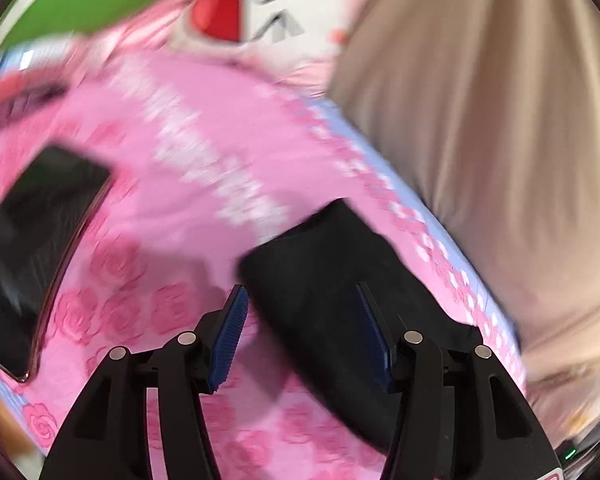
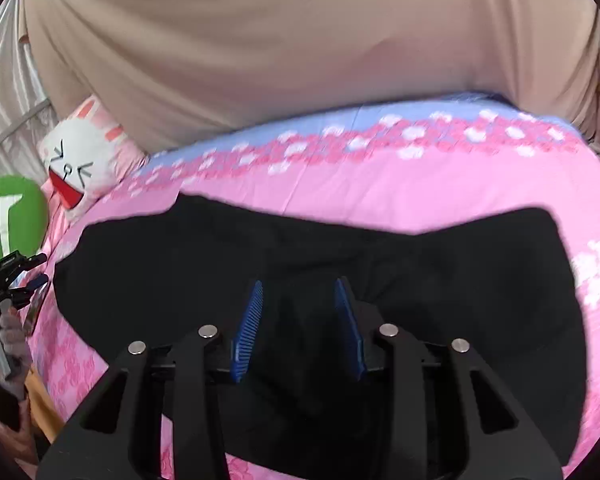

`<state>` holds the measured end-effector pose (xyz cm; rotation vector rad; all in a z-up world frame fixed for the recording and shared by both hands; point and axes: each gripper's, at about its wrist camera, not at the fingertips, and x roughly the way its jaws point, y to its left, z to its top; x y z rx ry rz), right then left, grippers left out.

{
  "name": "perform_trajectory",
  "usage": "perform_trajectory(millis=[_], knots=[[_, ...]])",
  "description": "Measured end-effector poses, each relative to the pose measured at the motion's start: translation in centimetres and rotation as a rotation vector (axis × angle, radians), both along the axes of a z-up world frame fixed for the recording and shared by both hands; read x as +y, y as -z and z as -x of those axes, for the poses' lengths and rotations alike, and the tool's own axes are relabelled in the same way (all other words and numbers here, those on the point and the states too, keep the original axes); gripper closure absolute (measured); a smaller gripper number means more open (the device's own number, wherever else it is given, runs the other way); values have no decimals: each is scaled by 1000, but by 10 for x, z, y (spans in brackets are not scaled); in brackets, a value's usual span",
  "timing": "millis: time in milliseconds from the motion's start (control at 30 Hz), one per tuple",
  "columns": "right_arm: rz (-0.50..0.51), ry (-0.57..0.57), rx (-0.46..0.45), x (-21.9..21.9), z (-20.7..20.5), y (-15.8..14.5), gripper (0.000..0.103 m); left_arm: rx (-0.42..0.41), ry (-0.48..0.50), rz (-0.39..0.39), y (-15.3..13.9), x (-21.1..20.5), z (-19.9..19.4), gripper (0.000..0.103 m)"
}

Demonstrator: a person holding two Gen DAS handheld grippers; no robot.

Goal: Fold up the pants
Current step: 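Grasp the folded pants edge with the left tool and fold it over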

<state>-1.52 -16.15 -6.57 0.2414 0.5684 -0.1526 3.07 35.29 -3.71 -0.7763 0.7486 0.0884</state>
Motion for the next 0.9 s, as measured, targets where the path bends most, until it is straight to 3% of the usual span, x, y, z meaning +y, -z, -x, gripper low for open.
perform_trajectory(millis=[100, 200, 267, 300, 333, 500, 567, 667, 767, 833, 867, 900], knots=[[-17, 15, 17, -2, -4, 15, 65, 22, 1, 167, 27, 7, -10, 51], [-38, 3, -11, -3, 0, 18, 63, -1, 32, 246, 36, -6, -28, 50], [-73, 0, -17, -9, 1, 21, 63, -18, 47, 222, 31, -19, -41, 52], [-92, -4, -21, -11, 2, 21, 63, -16, 55, 201, 28, -23, -48, 80], [-103, -8, -25, -13, 2, 22, 63, -23, 71, 180, 20, -29, -53, 85], [-123, -25, -7, -12, -3, 25, 63, -200, 169, -12, -70, -81, -42, 88], [-95, -42, 29, -5, -12, 26, 61, -283, 260, -73, -110, -121, -38, 88], [-57, -64, 36, 5, -17, 24, 50, -353, 440, -126, -152, -196, -37, 88], [-133, -57, -43, -5, -4, 18, 51, -356, 629, -144, -162, -281, -30, 88], [-225, -31, -120, -19, 15, 12, 51, -326, 742, -159, -153, -328, -28, 81], [-243, -20, -136, -24, 24, 11, 51, -304, 803, -167, -142, -351, -26, 63], [-242, -6, -141, -28, 31, 10, 51, -273, 863, -166, -130, -372, -24, 38]])
